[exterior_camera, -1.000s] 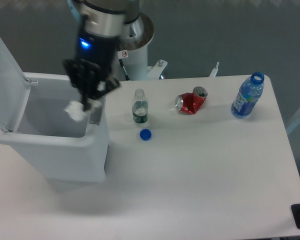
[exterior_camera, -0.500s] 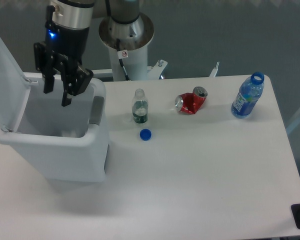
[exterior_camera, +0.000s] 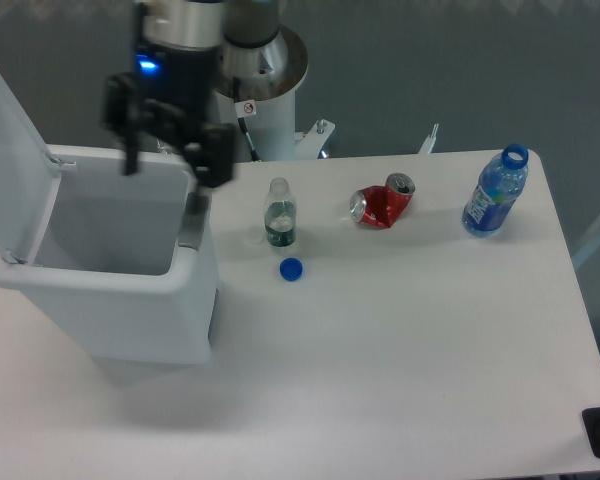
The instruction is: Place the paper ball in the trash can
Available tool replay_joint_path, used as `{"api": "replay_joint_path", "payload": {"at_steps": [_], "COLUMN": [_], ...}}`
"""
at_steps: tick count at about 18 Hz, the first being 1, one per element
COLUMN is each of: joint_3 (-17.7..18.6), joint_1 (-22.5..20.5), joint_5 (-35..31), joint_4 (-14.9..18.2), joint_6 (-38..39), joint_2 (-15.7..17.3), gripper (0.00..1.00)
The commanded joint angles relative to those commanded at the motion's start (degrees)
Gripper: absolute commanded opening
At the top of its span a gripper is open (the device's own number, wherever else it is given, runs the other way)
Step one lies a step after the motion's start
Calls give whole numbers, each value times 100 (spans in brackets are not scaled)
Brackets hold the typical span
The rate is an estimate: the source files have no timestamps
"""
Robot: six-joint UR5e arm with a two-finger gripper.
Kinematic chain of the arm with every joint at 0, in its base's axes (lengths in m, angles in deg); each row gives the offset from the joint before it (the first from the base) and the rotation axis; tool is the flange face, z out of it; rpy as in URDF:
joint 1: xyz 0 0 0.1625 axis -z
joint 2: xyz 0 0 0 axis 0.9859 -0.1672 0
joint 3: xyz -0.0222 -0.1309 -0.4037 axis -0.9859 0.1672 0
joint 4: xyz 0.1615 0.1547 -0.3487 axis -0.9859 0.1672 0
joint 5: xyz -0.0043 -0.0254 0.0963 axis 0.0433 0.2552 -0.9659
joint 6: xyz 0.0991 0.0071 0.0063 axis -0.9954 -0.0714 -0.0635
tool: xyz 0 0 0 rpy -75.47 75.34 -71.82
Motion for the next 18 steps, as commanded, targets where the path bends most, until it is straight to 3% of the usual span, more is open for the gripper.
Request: {"api": "replay_joint_path", "payload": {"at_steps": [4,11,18], "joint_3": [-53,-387,-395], "joint_1": [-573,-1031,-1417], "joint_5": [-499,-1194,-1432], "joint_4": [-26,-44,-746], "joint_6": [-598,-1654,-2207], "joint_2": [-387,-1397,-2443], "gripper": [100,100,100]}}
